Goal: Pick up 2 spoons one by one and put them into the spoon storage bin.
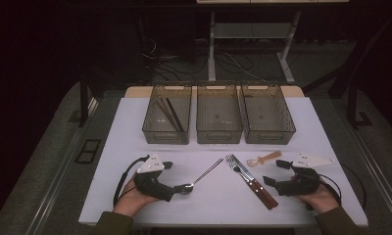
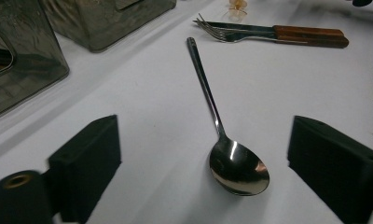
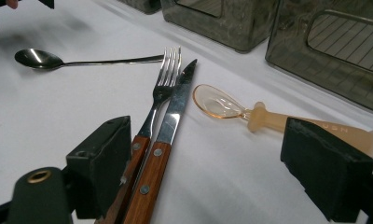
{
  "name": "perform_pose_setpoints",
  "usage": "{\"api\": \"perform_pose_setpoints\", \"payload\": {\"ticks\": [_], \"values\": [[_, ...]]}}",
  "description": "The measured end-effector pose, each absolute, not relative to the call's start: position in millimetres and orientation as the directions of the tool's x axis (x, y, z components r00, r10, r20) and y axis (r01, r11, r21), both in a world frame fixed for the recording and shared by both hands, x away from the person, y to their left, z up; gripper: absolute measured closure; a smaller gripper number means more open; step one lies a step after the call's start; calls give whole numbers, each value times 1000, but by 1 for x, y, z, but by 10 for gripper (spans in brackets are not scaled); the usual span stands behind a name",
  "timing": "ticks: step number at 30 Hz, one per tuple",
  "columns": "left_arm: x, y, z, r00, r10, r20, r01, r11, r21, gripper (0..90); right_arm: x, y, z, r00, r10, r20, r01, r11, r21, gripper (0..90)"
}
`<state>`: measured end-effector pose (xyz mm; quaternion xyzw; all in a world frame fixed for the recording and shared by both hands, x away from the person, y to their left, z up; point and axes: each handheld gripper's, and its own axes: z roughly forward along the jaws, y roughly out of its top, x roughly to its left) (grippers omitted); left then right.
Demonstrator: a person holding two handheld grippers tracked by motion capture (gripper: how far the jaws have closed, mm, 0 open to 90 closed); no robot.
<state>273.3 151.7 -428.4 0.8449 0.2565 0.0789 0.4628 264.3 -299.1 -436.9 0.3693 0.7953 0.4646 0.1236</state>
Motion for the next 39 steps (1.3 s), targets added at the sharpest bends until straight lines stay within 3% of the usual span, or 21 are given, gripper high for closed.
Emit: {"api": "perform_pose_setpoints", "payload": {"ticks": [4,17,23,39], "values": [[274,147,-428,854,509,-105,367,-448,815,213,264,-299,-436,-698,702,138,464,297,835,165],[299,111,-428,846,521,-116,405,-486,774,713,265,-296,-436,-703,701,121,456,313,833,166],[314,90,-434,859,497,-120,414,-539,733,890,265,-295,-436,-704,701,113,453,321,832,166],[322,72,-447,878,460,-137,422,-603,677,892,265,-295,-436,-705,702,104,449,328,831,166]]}}
